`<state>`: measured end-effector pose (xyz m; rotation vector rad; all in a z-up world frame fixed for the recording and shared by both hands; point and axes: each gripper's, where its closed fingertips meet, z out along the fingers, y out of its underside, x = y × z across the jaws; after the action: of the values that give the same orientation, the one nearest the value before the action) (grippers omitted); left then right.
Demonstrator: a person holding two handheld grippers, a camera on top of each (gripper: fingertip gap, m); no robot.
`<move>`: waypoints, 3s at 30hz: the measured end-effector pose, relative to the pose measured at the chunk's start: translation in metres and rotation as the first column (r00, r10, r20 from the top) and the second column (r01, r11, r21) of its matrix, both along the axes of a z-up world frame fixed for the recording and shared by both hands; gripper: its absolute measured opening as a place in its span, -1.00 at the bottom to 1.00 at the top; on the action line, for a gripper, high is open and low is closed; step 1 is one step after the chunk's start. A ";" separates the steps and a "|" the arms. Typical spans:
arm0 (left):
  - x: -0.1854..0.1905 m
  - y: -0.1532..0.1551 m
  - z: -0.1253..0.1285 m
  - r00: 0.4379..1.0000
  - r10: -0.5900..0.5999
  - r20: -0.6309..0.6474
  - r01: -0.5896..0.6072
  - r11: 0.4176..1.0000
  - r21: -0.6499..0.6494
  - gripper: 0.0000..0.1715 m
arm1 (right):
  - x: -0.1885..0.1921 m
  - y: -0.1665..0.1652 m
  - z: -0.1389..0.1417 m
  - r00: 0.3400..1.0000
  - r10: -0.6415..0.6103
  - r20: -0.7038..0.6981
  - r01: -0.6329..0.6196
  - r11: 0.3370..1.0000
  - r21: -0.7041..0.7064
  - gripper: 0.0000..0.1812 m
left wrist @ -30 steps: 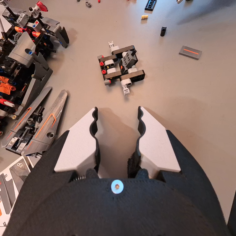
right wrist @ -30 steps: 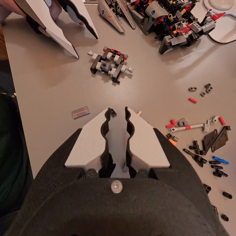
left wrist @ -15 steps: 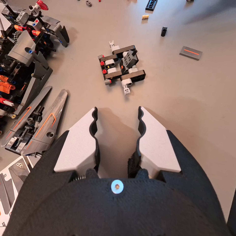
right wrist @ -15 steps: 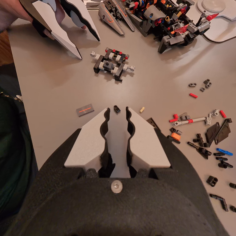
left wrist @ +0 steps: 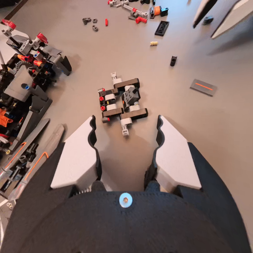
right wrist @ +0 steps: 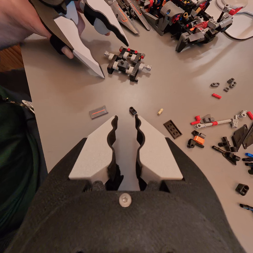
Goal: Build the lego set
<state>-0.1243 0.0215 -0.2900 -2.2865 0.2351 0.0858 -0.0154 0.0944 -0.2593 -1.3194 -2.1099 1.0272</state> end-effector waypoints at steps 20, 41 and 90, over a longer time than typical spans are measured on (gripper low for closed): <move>-0.015 -0.003 -0.003 0.999 -0.042 0.023 0.042 0.999 -0.023 -0.21 | 0.006 0.000 -0.006 1.000 0.005 -0.014 -0.006 0.999 -0.035 -0.73; -0.016 -0.006 -0.004 0.998 -0.039 0.058 0.042 0.998 -0.038 -0.20 | 0.002 -0.009 -0.006 1.000 0.020 -0.005 -0.020 0.999 -0.026 -0.73; -0.028 -0.036 0.141 0.739 -0.460 0.493 0.021 0.746 0.666 -0.22 | 0.013 -0.001 -0.002 0.998 0.013 -0.053 -0.017 0.997 -0.076 -0.73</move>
<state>-0.1527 -0.0142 -0.1495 -1.4660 0.1313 -0.6689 -0.0021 0.0932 -0.2611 -1.2993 -2.0630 1.1470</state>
